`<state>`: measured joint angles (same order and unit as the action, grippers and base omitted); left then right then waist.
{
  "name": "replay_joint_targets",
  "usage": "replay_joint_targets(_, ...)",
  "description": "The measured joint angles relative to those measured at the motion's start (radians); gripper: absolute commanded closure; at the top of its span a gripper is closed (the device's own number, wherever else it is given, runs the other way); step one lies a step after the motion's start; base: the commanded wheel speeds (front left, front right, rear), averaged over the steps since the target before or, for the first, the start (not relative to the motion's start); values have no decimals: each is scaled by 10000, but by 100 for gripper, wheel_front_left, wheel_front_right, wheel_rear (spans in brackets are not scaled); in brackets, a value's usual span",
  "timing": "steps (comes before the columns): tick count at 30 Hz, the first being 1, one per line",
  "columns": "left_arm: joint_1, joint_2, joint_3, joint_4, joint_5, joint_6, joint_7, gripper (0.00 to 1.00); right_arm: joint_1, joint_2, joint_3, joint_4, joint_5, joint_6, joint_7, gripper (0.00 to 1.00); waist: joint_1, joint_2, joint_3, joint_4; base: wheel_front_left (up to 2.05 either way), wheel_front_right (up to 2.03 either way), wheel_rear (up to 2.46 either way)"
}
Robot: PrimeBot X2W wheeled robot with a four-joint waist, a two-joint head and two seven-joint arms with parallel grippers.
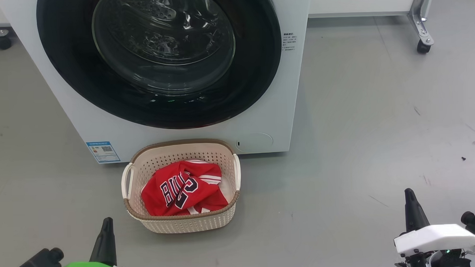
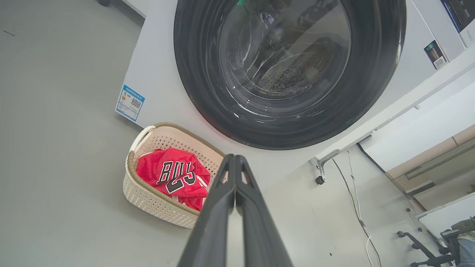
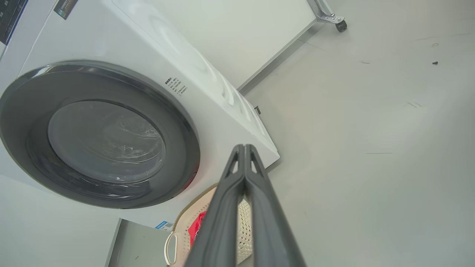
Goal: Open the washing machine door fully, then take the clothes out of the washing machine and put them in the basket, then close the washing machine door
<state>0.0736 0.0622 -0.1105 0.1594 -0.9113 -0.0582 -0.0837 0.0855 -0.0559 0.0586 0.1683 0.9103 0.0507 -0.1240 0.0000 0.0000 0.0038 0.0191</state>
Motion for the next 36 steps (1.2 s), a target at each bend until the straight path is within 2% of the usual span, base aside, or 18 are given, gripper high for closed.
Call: replay_joint_targets(36,-815,29,880,700,-4966,-412,1014,100,-862,-238,-708,614,5154,407,1112,100,0,0,-3,-130,0,0,0)
